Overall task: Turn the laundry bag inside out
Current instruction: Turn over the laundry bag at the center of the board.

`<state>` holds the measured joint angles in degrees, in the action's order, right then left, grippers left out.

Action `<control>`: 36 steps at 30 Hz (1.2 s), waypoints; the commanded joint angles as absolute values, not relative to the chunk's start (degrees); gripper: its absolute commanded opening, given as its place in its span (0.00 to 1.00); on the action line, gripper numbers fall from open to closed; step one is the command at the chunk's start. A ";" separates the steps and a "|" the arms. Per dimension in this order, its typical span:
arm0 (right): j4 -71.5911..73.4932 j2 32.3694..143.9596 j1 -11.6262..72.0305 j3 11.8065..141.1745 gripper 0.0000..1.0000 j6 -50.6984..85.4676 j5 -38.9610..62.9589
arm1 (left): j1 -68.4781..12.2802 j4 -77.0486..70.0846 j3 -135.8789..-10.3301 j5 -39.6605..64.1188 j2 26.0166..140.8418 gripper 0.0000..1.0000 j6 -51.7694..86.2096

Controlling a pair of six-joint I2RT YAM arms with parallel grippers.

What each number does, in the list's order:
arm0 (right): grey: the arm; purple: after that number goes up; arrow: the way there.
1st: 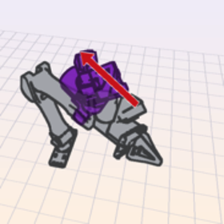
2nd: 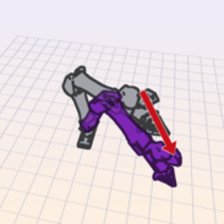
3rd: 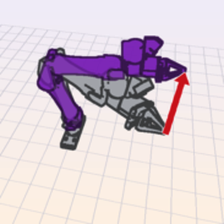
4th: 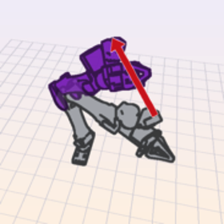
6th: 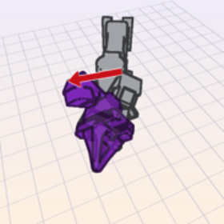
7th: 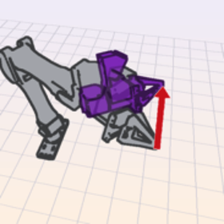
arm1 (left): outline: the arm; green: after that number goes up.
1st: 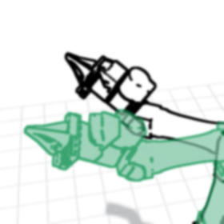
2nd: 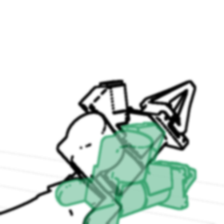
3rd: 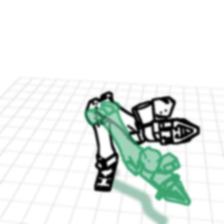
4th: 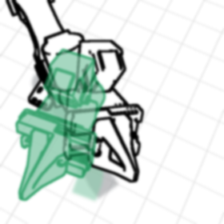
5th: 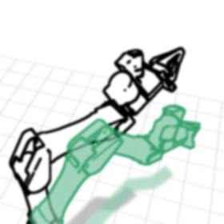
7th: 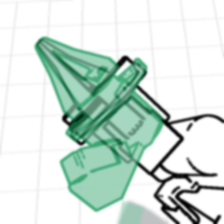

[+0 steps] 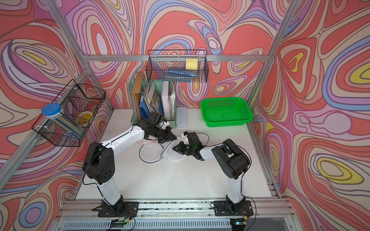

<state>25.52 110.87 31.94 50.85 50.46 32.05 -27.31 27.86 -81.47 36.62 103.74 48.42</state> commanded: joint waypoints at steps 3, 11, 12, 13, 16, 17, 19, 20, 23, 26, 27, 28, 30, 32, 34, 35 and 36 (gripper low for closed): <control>18.97 116.26 31.82 53.85 0.00 50.50 31.94 | -30.70 26.95 -85.69 37.13 103.92 0.00 52.09; 11.12 118.84 31.82 56.96 0.03 49.92 30.06 | -31.64 26.25 -84.74 35.25 101.86 0.00 54.54; 10.74 118.53 31.82 57.04 0.04 49.44 29.86 | -31.64 26.32 -84.49 35.09 101.99 0.00 54.50; 10.92 117.99 31.77 56.80 0.04 49.33 30.01 | -31.64 25.88 -83.93 35.27 102.07 0.00 54.71; 12.04 115.06 30.80 55.47 0.05 49.43 30.69 | -31.64 25.04 -81.49 34.33 101.58 0.00 54.96; 12.19 113.37 30.45 54.69 0.08 49.71 30.56 | -31.65 25.49 -80.93 33.50 101.23 0.00 54.25; 10.30 110.39 30.06 53.95 0.22 48.92 29.48 | -31.64 27.07 -80.45 31.72 100.78 0.00 53.03; 8.54 108.84 29.97 53.85 0.31 48.20 28.67 | -31.64 27.19 -80.06 31.10 100.56 0.00 52.74; 3.22 105.47 29.84 53.92 0.40 46.09 26.22 | -31.64 26.93 -79.22 29.07 99.80 0.00 52.99; -0.82 102.19 29.38 52.33 0.47 45.31 23.21 | -31.64 26.61 -79.15 27.55 99.62 0.00 53.57; -1.59 100.55 29.20 51.50 0.48 45.06 22.43 | -31.64 26.58 -79.19 27.21 99.67 0.00 53.68; -2.47 99.03 29.18 50.90 0.50 44.79 21.58 | -31.65 26.72 -79.27 26.88 99.73 0.00 53.85; -5.22 94.96 29.11 49.67 0.55 43.82 19.35 | -31.64 26.19 -78.98 26.63 99.93 0.00 54.58; -6.74 91.23 29.16 48.96 0.58 42.74 18.63 | -31.67 24.21 -78.26 27.21 100.10 0.00 55.65; -7.93 87.58 29.12 48.63 0.60 41.99 18.13 | -31.75 22.42 -77.70 27.24 100.26 0.00 57.24; -7.93 86.22 29.14 48.38 0.60 41.86 18.36 | -31.81 21.81 -77.61 27.12 100.37 0.00 57.77; -7.85 84.79 29.19 48.26 0.60 41.88 18.54 | -31.99 21.55 -77.69 26.82 100.50 0.00 58.16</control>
